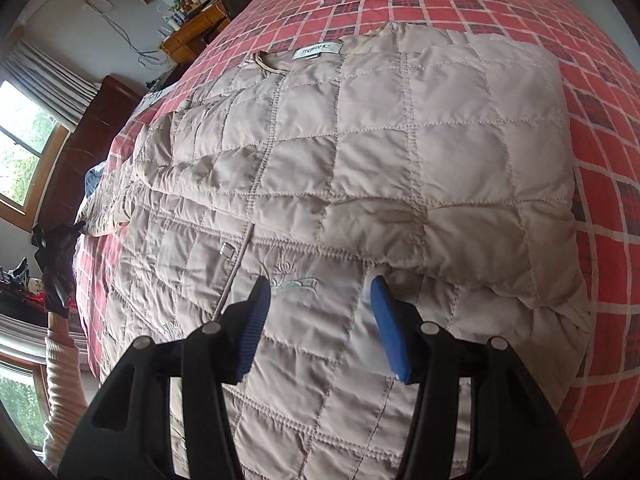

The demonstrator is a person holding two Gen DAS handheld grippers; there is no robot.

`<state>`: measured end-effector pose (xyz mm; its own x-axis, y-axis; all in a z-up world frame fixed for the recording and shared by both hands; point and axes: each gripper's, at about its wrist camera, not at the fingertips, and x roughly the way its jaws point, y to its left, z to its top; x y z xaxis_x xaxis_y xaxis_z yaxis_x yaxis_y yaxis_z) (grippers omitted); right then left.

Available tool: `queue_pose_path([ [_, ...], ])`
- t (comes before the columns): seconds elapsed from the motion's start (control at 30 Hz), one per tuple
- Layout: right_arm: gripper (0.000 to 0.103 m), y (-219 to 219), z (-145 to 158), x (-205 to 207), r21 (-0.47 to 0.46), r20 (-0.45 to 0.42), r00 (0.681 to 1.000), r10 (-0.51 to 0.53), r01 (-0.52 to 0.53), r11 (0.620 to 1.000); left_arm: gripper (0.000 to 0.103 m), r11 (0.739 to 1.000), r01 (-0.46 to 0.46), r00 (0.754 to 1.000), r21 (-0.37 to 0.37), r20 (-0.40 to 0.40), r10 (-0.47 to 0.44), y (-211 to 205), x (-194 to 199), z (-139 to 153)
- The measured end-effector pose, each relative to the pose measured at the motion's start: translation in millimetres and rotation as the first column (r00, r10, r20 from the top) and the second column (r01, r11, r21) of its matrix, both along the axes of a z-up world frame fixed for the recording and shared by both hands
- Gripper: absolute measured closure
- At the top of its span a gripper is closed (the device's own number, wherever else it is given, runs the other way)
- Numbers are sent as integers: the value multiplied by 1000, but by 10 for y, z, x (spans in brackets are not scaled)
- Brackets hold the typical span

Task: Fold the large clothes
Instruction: 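Lift the sleeve with the left gripper and fold it across the body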

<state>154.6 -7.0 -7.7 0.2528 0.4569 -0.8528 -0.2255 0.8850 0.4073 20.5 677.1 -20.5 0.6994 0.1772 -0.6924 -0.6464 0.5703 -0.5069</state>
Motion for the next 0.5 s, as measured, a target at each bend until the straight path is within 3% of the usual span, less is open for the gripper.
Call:
queue_pose_path([
  [0.23,51,-60,48,-74,-20,20,1000,-5,5,1000,99,986,72,994,150,68,-83,-492,79,492],
  [0.5,51,-69,143,-155,-82,65,998,-6,11,997,99,920,242,952,307,106,-286,-1445,323,977],
])
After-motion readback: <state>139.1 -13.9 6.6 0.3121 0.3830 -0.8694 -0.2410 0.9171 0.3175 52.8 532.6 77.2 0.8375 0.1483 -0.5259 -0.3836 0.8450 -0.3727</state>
